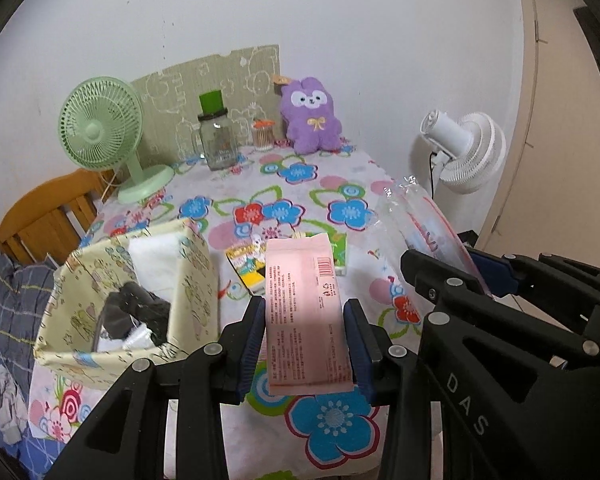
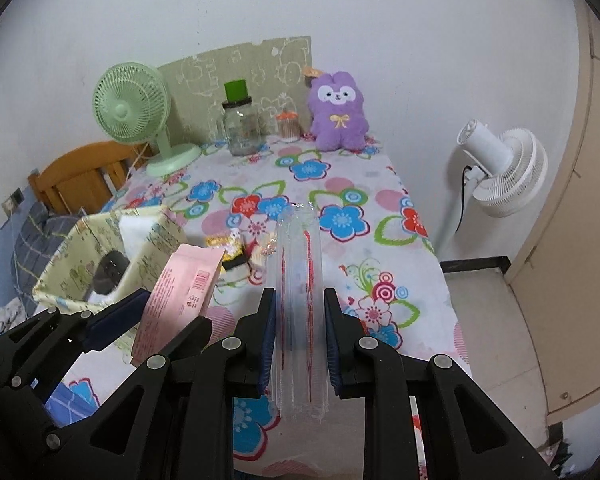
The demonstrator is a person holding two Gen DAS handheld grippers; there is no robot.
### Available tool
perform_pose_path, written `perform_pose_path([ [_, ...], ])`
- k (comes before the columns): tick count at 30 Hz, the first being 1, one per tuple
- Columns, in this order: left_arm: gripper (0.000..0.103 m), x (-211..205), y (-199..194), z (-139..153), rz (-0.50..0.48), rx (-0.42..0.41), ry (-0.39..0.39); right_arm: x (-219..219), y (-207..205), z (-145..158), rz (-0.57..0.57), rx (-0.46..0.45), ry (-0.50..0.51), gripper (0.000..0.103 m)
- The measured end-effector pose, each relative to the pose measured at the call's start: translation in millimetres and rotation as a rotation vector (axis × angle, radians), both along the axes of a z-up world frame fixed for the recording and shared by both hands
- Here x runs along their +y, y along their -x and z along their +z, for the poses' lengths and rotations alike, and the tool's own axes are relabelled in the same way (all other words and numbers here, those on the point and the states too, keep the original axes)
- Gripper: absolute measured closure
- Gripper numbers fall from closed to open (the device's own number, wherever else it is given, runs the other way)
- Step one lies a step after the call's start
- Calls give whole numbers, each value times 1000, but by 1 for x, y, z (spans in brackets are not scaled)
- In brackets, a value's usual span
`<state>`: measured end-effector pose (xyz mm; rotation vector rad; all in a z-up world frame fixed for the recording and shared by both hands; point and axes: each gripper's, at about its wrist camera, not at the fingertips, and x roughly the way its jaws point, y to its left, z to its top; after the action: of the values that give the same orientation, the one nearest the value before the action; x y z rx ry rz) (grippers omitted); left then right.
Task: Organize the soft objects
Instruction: 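Lift the pink packet with the left tool while the right tool carries the straw bag to the box, then lower the packet and straw bag into the box and open both tools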
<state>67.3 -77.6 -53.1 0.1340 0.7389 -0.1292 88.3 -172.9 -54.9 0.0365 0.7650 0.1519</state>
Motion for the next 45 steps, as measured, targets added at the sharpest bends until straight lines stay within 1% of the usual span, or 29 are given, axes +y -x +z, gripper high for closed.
perform_pose_path([
  [7,62,13,-1,12,3,-25,10,12,-1,14,13,-28,1,78],
  [14,62,32,-7,18,7,-37,9,30,-6,22,32,-44,-21,78],
  [18,62,44,-13,19,16,-38,5,43,-13,22,47,-45,-30,78],
  [29,62,83,-27,17,70,-38,24,83,-30,24,95,-50,-25,78],
  [34,62,101,-31,15,92,-36,17,102,-37,21,119,-41,-38,78],
  [45,62,142,-47,8,152,-30,6,145,-53,16,188,-37,-28,78],
])
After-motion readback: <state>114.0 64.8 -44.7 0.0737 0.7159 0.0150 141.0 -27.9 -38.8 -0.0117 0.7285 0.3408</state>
